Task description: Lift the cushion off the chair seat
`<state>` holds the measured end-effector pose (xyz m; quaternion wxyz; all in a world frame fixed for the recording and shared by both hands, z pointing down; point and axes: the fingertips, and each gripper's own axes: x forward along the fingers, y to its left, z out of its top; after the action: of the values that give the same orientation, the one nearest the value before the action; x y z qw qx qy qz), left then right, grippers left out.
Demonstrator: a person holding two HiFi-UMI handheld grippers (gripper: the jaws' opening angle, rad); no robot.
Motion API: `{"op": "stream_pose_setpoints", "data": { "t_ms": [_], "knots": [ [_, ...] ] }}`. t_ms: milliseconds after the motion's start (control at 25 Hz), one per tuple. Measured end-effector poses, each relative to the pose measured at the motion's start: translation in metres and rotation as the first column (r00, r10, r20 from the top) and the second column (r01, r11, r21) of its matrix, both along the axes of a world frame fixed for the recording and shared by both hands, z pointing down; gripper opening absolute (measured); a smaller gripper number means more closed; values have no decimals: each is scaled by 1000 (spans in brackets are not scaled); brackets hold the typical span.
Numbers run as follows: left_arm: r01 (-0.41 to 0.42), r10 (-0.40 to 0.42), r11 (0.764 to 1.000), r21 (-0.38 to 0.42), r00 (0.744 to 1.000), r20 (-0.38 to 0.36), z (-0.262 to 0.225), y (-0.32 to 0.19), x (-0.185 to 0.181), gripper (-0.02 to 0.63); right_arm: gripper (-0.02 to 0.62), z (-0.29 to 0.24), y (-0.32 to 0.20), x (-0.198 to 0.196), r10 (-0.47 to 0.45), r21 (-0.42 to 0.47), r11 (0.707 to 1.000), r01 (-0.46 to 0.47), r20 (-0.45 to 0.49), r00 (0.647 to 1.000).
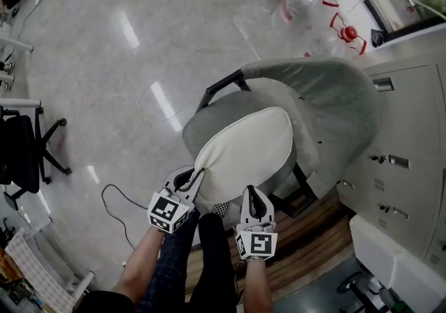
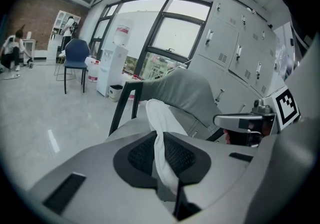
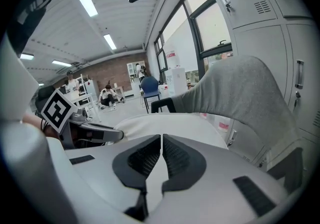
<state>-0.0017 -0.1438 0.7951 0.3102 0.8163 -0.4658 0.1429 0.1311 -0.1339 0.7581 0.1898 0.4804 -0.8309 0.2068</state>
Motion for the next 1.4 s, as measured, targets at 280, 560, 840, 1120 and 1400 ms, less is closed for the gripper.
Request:
{"op": "stream_pose_setpoints", "data": {
  "t_ms": [280, 560, 840, 1120, 1400],
  "knots": [
    [-71, 72, 995, 65, 997, -10, -54, -7, 27, 46, 34, -44, 8, 18, 68, 28, 997, -69, 10, 998],
    [-117, 116, 988, 105, 993, 7, -98, -2, 41, 42, 35, -86, 13, 33, 112, 66, 991, -114, 30, 993],
    [-129, 122, 982, 140, 991, 57, -145, 9, 46, 41, 35, -133, 18, 44, 119, 110, 986, -123, 40, 992],
    [-128, 112, 970, 206, 990, 88, -205, 16, 34, 40, 35, -186, 21, 42, 110, 167, 979, -117, 48, 993],
    [-101, 82, 961, 258, 993, 83, -265, 29, 13, 40, 35, -240, 25, 36, 88, 216, 972, -96, 49, 995]
  ]
}}
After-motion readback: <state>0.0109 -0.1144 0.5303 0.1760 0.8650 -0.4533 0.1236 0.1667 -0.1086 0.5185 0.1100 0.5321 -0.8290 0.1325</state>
